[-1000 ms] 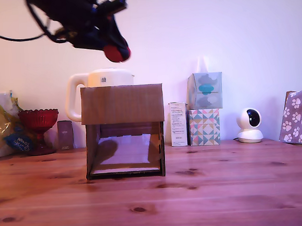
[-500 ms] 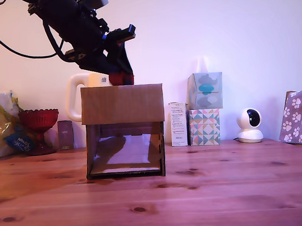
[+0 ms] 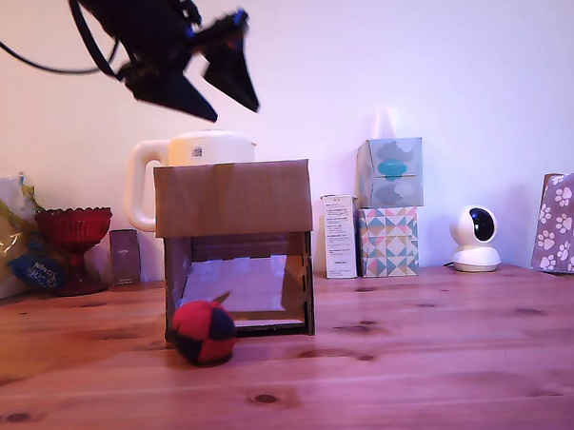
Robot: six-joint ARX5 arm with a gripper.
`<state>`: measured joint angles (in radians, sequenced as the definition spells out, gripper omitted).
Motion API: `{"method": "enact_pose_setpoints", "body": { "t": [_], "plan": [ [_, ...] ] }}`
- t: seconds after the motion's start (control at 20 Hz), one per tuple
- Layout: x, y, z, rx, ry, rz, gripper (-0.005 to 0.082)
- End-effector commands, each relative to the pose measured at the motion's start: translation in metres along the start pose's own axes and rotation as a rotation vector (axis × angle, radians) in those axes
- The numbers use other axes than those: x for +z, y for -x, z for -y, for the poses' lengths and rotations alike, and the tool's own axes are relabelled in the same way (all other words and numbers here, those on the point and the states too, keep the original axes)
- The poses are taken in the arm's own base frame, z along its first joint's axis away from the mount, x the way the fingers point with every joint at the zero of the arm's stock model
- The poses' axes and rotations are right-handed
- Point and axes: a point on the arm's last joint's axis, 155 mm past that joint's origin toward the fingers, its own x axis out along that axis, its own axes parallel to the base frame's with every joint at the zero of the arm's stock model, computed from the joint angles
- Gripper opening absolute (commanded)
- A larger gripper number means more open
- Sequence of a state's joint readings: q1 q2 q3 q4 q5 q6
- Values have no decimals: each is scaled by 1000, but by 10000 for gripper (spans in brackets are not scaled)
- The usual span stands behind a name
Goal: Drop the footbag into the cardboard dice tower
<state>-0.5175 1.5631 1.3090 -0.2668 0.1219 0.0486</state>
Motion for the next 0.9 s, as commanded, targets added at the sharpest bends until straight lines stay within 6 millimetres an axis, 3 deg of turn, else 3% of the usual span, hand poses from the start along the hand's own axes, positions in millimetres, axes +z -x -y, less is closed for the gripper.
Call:
{"method": "enact_pose_setpoints", "body": {
  "t": [0.0,0.2,0.3,0.55,0.85],
  "plan": [
    [9,15,6,-11,-9,21,-3],
    [18,34,12,-17,-11,64,-24],
    [14,41,18,-44,-2,99,-24],
    [-28,51,30,-96,15,190,-24],
    [-100,57,33,-98,41,168,-24]
  ]
}}
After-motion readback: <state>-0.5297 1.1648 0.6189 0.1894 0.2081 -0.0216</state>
